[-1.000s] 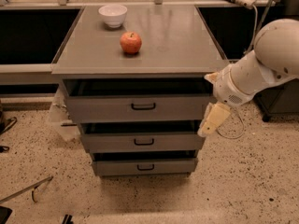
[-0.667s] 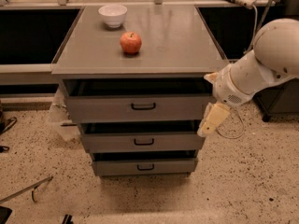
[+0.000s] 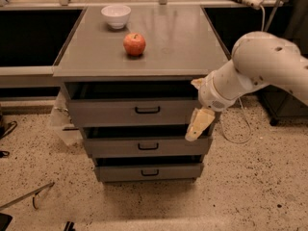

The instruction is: Open top drawer

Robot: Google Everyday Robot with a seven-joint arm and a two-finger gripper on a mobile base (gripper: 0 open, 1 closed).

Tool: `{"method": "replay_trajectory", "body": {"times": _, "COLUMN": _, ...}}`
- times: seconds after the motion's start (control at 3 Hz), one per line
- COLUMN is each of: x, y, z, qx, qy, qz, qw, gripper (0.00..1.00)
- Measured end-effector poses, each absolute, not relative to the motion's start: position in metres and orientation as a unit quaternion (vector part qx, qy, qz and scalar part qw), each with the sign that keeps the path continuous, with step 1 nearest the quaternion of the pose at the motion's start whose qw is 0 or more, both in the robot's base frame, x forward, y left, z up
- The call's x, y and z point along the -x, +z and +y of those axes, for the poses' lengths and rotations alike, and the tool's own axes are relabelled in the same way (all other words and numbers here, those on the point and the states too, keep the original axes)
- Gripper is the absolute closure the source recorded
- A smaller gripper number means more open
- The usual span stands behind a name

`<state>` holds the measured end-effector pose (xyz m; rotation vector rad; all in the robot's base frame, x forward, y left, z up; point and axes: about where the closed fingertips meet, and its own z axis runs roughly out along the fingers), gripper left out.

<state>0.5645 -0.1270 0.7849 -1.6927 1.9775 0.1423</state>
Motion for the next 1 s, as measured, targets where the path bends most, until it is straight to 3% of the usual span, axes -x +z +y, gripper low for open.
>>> {"method": "replay_trajectory", "body": {"times": 1.0, "x": -0.579, "y": 0.739, "z": -0.105, "qx": 0.626, "qy": 0.068, "qz": 0.726, "qw": 0.278, "gripper": 0.00}}
